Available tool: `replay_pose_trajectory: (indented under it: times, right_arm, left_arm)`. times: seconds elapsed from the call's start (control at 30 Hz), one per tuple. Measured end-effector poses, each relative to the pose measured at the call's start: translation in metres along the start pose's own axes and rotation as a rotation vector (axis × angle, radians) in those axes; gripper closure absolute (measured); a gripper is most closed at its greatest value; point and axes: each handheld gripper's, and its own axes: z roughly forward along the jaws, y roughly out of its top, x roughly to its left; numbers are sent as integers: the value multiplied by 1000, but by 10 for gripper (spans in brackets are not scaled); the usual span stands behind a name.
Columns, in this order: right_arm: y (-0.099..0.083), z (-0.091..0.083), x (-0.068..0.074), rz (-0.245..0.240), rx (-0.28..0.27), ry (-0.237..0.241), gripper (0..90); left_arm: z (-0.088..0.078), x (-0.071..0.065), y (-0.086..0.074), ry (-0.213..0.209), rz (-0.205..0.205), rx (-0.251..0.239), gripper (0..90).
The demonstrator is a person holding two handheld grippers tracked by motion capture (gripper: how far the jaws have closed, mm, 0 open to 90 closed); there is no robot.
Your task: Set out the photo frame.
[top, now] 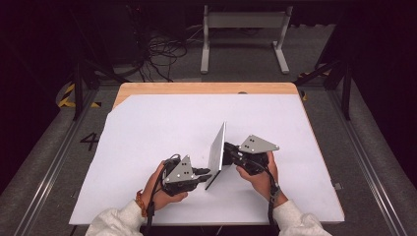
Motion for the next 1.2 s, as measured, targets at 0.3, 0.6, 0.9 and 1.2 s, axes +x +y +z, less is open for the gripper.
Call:
replay_pose_trajectory:
  times: [0.3,0.6,0.9,1.2]
  right_arm:
    - [-3,-20,-1,4,-7,12,857]
    - [-1,-32,18,-26,-10,86,865]
    - [-5,-27,26,-40,10,113,865]
    - [-7,-22,26,-43,13,114,865]
  left_arm:
    - [-9,-5,-5,-7,9,0,810]
    - [1,-14,0,-31,35,13,803]
    - [1,-7,-4,-24,30,26,811]
    - [9,-3,-5,-32,14,35,820]
